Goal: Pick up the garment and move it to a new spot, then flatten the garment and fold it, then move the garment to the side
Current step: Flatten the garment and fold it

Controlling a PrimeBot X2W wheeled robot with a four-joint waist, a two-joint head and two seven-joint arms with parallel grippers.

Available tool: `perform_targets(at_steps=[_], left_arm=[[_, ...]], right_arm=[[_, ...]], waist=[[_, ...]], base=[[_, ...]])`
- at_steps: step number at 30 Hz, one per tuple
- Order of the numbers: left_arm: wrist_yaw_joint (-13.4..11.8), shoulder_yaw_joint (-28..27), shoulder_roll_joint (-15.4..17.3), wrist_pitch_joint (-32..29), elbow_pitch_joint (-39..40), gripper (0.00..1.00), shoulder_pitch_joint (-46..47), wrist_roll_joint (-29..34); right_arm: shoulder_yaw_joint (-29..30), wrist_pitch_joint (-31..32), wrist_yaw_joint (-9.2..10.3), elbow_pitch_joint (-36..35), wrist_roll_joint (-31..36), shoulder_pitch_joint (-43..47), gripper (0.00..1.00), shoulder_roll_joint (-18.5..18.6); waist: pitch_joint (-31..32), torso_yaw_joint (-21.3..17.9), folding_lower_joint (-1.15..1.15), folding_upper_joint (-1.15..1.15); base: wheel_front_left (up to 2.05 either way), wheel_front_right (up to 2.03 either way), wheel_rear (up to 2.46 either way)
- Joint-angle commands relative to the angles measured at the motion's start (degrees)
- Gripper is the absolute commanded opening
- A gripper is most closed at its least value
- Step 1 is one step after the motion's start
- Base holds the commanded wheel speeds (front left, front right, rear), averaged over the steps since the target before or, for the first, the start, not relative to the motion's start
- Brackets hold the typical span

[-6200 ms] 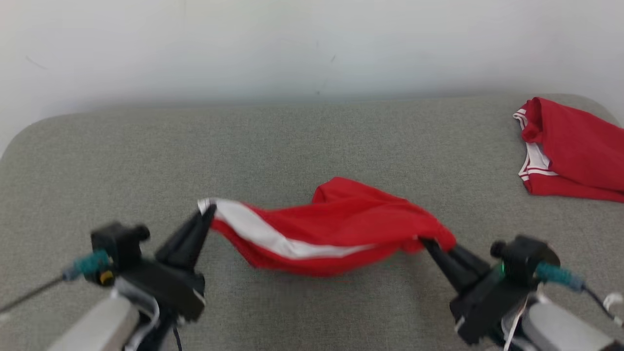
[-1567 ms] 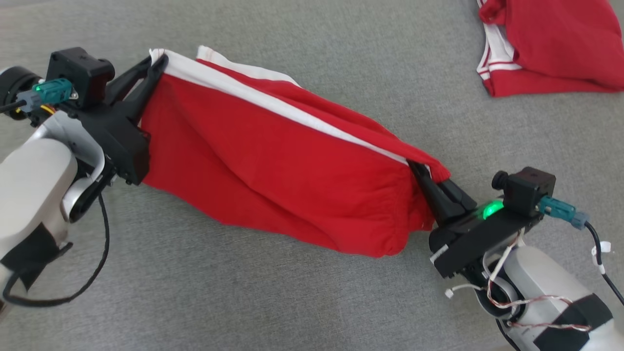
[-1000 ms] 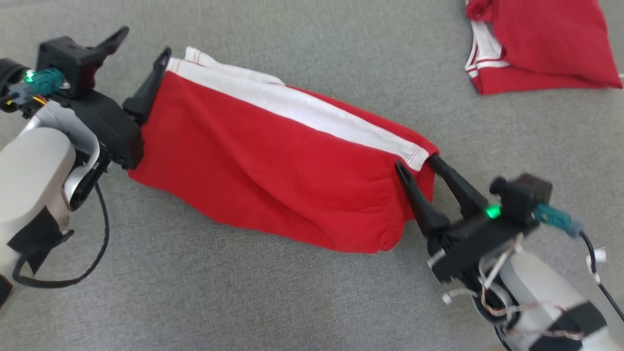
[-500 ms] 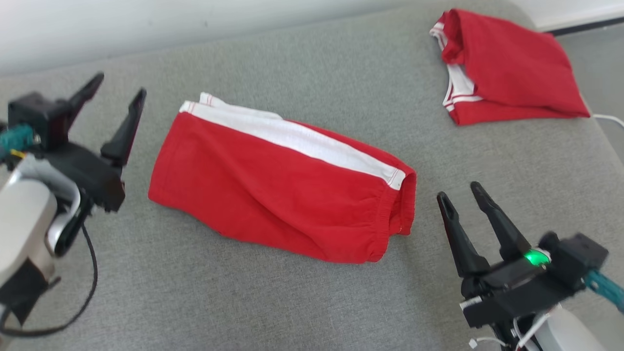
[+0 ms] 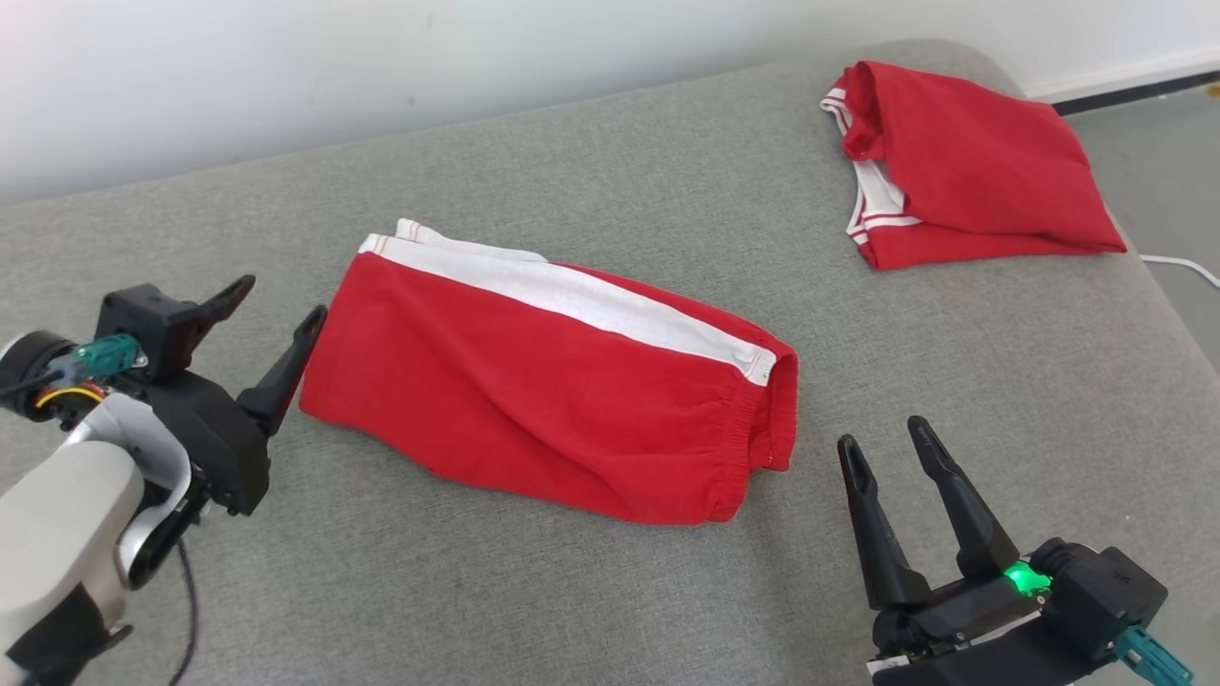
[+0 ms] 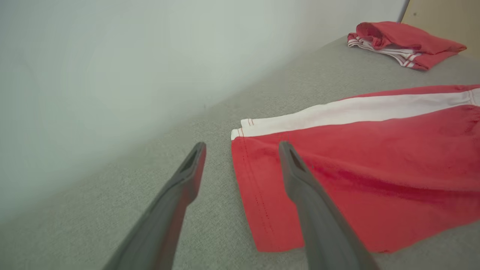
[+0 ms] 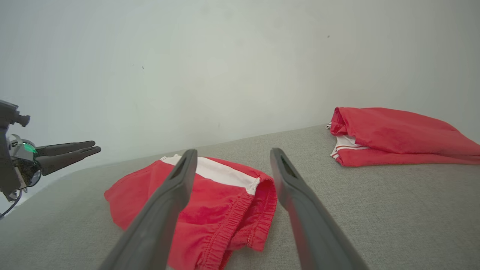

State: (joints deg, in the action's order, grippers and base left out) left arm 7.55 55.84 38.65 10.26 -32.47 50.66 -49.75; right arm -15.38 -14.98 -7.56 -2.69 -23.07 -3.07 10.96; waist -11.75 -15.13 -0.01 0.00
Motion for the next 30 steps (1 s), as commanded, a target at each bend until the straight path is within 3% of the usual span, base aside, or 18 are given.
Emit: perform_targets(at_steps=[1,14,20,28,29,30], left_arm=[[-0.2,0.3,0.5,-0.2,0.2,1.00,0.8,-0.3],[-0.2,13.1,2.8,-15.1,-2.7,1.00,8.1,-9.8],[-0.2,15.6,4.3,-20.0,-3.5,1.00,9.9,-12.5],[-0.1,16.9,2.7,-25.8,-1.8,1.00,9.2,-19.9],[-0.1,17.0,2.7,-26.2,-1.5,0.97,9.4,-20.5],[-0.1,17.1,2.7,-26.5,-1.2,0.39,9.6,-21.0]], right_arm=[[0.0,-0.2,0.14,-0.2,0.4,0.0,1.00,-0.3],[-2.4,-0.3,0.14,0.2,-0.2,-3.2,1.00,-2.9],[-2.6,-0.3,0.14,0.4,-0.3,-3.9,1.00,-3.9],[-2.8,-0.3,0.14,1.0,-0.3,-4.8,1.00,-4.2],[-2.8,-0.3,0.14,1.1,-0.4,-4.9,1.00,-4.0],[-3.0,-0.3,0.14,1.1,-0.3,-5.0,1.00,-3.9]], waist=[[-0.2,-0.3,0.01,0.00],[-5.1,-4.8,0.01,0.00],[-6.9,-6.3,0.01,0.00],[-7.4,-6.2,0.01,0.00],[-7.4,-6.1,0.01,0.00],[-7.4,-5.9,0.01,0.00]], base=[[0.00,0.00,0.00],[0.00,0.00,0.00],[0.00,0.00,0.00],[0.00,0.00,0.00],[0.00,0.00,0.00],[0.00,0.00,0.00]])
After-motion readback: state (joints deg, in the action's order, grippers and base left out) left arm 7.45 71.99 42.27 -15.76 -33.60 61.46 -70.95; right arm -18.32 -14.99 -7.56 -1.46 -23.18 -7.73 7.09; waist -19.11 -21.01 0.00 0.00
